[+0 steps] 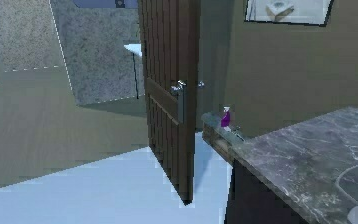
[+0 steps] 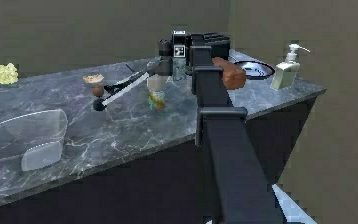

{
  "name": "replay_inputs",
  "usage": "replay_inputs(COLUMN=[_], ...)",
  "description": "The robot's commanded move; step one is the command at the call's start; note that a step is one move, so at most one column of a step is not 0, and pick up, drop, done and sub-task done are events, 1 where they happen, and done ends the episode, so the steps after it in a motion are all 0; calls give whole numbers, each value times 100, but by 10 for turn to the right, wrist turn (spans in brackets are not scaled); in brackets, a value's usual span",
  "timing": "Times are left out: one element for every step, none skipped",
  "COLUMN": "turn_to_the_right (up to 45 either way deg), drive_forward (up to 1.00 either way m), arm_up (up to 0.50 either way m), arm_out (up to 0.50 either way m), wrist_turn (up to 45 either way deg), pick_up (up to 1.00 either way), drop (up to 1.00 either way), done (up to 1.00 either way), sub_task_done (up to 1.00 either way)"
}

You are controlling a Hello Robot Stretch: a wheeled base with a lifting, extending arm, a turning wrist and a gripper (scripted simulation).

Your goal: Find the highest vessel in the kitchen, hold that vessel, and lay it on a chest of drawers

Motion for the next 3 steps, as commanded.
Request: replay_inputs(turn_to_the_right=[0,0,0], drive_forward=[0,0,0], arm_up=[0,0,0], arm_out=[0,0,0], wrist_turn=[450,270,0], pick_up=[0,0,100], drop=[0,0,0], done=[0,0,0], sub_task_done=[0,0,0])
